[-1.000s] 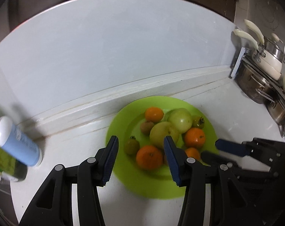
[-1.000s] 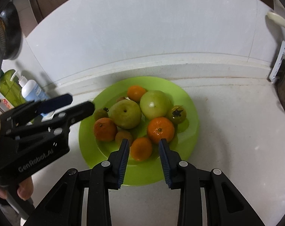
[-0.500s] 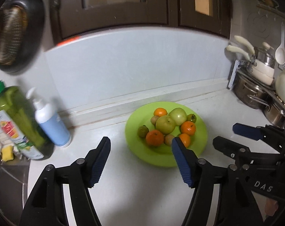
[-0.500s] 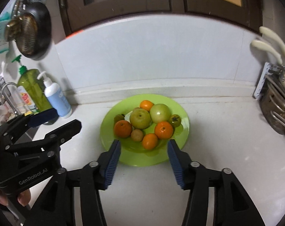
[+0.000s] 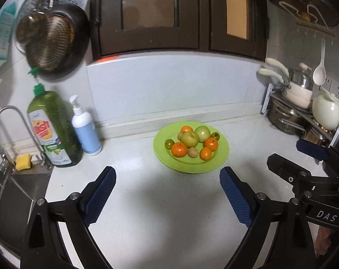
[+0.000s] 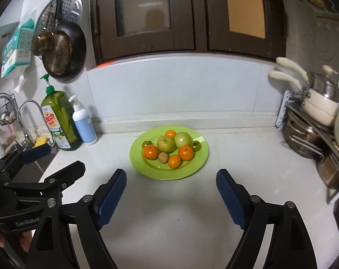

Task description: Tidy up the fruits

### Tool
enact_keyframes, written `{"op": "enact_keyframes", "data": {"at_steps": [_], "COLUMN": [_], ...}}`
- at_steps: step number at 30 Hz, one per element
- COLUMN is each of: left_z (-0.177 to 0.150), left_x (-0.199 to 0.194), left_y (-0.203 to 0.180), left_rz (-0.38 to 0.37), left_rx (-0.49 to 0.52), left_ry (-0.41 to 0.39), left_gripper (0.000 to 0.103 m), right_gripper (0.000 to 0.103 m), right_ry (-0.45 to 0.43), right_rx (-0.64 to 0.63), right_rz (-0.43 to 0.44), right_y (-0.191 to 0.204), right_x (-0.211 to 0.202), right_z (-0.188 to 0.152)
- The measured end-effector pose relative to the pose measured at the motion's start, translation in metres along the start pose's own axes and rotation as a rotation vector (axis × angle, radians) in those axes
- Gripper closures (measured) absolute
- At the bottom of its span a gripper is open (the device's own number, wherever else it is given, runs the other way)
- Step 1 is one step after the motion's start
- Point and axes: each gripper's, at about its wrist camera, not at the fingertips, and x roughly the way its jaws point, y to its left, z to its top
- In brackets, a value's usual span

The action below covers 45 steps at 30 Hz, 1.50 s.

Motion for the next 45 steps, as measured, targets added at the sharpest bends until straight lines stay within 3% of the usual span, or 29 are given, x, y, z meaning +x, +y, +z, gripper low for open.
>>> {"op": "enact_keyframes", "data": {"at_steps": [5, 10, 18, 45], "left_z": [-0.008, -0.016, -0.024, -0.033], "left_x": [-0.029, -0.052, -0.080, -0.097], "left_y": [-0.004, -0.005, -0.004, 0.001], "left_rz": [0.025, 0.014, 0.072, 0.091], "left_rx": [0.002, -0.019, -0.008, -0.014], "left_ry": [-0.037, -0.051, -0.091, -0.113], "left_gripper": [0.000, 0.000, 0.000, 0.000], "right_gripper": [0.015, 0.015, 0.015, 0.015], "right_ry": [-0.041, -0.065, -0.082, -0.090], "right_rx": [0.001, 0.001, 0.002, 0.003], "right_rz": [-0.023, -0.018, -0.054, -0.080], "right_y": [0.003, 0.004, 0.006, 0.012], "right_x": [-0.031, -0.055, -0.076, -0.090], "right_z": [-0.012, -0.020, -0.028, -0.035]}}
